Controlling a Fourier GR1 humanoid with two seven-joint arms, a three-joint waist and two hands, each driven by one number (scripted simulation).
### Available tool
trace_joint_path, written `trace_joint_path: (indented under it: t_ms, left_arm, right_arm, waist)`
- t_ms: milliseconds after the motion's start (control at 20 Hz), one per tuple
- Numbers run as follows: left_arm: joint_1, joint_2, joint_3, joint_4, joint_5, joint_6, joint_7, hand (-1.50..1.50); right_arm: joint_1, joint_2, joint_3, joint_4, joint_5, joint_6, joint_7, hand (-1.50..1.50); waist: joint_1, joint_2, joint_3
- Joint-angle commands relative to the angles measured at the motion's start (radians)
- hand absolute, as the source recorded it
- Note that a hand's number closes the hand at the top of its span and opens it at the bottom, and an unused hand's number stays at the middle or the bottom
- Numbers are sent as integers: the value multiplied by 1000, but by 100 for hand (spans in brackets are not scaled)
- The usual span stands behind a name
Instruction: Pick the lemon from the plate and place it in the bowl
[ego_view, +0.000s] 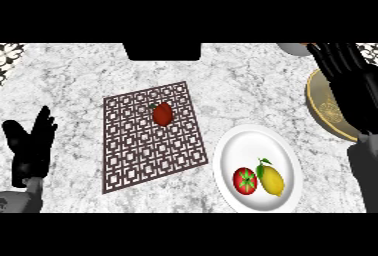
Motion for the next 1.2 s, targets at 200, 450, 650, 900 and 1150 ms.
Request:
trace_joint_path:
  t_ms: [200, 450, 650, 900, 1150]
  left_arm:
    - [-53, 63, 3, -121, -45, -73, -112, 0]
    - [-27, 47, 0, -127, -29, -80, -117, 0]
    - [-1, 53, -3, -172, -42, -83, -120, 0]
    - [-32, 52, 42, -79, -8, -198, -185, 0]
    - [-61, -15, 23, -74, -82, -186, -166, 0]
  right_arm:
    - [28, -156, 22, -157, 18, 276, -188, 150]
    - [276, -335, -3, -96, 442, 75, -59, -150]
    - [606, -274, 27, -306, 572, -23, -308, -150]
    - [842, -246, -12, -418, 670, -84, -390, -150]
    - [799, -225, -88, -480, 642, 21, -289, -150]
  waist:
    - [16, -2, 29]
    - [-69, -7, 29]
    - [-56, -9, 30]
    - [-9, 6, 27]
    - [14, 9, 27]
